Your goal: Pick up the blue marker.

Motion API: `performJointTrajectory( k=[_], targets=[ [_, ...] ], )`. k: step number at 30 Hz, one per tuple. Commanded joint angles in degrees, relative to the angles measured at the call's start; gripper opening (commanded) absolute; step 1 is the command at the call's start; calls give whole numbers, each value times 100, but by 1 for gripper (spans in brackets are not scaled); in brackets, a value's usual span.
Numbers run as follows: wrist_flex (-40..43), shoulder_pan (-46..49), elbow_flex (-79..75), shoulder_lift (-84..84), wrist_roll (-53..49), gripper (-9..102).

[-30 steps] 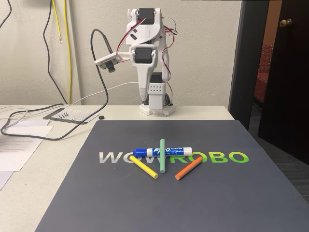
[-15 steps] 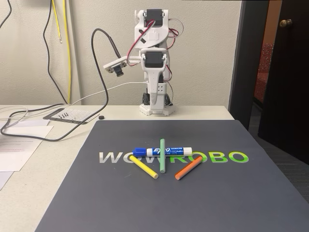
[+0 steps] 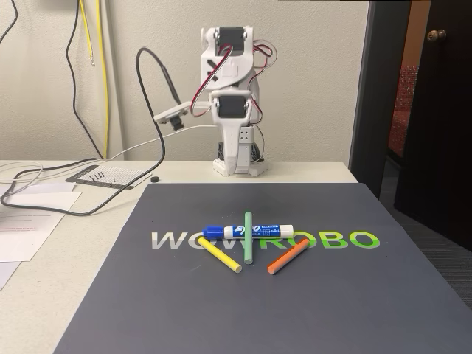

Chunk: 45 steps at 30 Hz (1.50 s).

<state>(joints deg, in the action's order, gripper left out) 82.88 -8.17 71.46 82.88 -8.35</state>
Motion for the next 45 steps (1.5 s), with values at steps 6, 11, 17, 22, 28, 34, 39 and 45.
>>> performJointTrajectory(
  k=[6, 11, 17, 22, 28, 34, 39, 45],
  targets=[
    [-396, 123, -202, -396, -202, 17],
    [-510, 141, -202, -659, -255, 17],
    [-870, 18, 343, -519, -272, 17],
    [-1011, -88, 519, -545, -237, 18],
    [-1723, -149, 1274, -378, -272, 21],
    [-2373, -149, 1819, -334, -308, 21],
    [-2619, -97, 2065, -334, -413, 21],
    [-2936, -79, 2373, -316, -439, 22]
  ],
)
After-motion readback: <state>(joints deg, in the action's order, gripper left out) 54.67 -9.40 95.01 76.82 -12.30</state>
